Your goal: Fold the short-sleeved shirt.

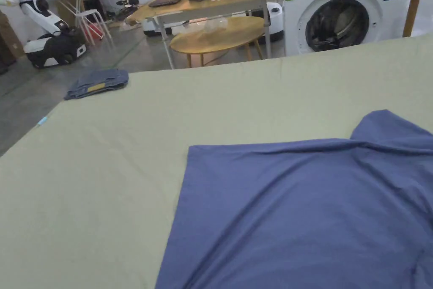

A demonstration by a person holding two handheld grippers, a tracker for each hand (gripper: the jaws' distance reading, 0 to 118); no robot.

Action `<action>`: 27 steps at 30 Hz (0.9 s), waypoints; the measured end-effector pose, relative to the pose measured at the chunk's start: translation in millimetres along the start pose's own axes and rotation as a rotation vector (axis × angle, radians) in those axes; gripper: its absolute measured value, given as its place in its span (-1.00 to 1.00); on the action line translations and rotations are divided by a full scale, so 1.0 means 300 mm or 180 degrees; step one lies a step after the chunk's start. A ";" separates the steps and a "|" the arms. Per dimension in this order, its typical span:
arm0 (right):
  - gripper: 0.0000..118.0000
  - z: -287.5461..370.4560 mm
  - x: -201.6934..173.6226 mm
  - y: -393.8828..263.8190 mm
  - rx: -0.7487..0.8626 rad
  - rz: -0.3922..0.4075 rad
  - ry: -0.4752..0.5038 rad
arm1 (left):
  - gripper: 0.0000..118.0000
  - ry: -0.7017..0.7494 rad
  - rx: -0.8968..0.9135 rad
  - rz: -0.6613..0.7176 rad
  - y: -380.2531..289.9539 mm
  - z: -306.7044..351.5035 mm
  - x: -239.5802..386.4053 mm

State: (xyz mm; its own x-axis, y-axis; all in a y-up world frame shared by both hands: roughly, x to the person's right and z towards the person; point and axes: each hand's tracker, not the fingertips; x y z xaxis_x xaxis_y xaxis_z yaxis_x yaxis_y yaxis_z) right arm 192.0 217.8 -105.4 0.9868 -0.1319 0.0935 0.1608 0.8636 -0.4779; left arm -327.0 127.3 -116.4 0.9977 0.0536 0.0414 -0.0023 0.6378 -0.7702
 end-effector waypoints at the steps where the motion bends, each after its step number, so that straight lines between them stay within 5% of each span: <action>1: -0.90 0.015 0.018 -0.010 -0.0001 0.0056 -0.0219 | -0.91 -0.0016 -0.0015 0.0026 0.009 -0.001 -0.001; 3: -0.24 0.027 0.050 -0.040 -0.0007 0.0210 -0.0467 | -0.91 -0.0035 -0.0026 0.0054 0.004 0.002 -0.012; 4: -0.15 0.029 0.078 -0.062 -0.0081 0.0237 -0.0458 | -0.91 -0.0047 -0.0026 0.0077 0.001 0.001 -0.013; 16: -0.13 0.051 0.195 -0.275 -0.0596 -0.0251 -0.0269 | -0.91 -0.0040 -0.0012 0.0188 -0.011 0.006 -0.024; 18: -0.17 0.034 0.204 -0.295 -0.0738 -0.0356 -0.0178 | -0.91 -0.0052 -0.0007 0.0205 -0.018 0.003 -0.035; 20: -0.59 0.016 0.211 -0.313 -0.0827 -0.0381 -0.0116 | -0.91 -0.0053 -0.0002 0.0218 -0.020 0.002 -0.038; 23: -0.92 0.001 0.210 -0.330 -0.0860 -0.0365 -0.0127 | -0.91 -0.0046 0.0019 0.0250 -0.027 0.000 -0.040; 27: -0.95 0.005 0.203 -0.275 -0.0822 -0.0374 -0.0057 | -0.93 -0.0114 0.0027 0.0312 -0.002 0.026 -0.051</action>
State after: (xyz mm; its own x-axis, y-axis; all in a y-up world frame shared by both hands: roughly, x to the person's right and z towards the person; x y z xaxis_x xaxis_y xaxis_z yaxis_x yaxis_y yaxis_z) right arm 238.8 139.3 -58.8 0.9611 -0.2132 0.1758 0.2755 0.6899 -0.6694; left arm -343.0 132.1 -111.8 0.9896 0.1435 -0.0111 -0.1006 0.6346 -0.7663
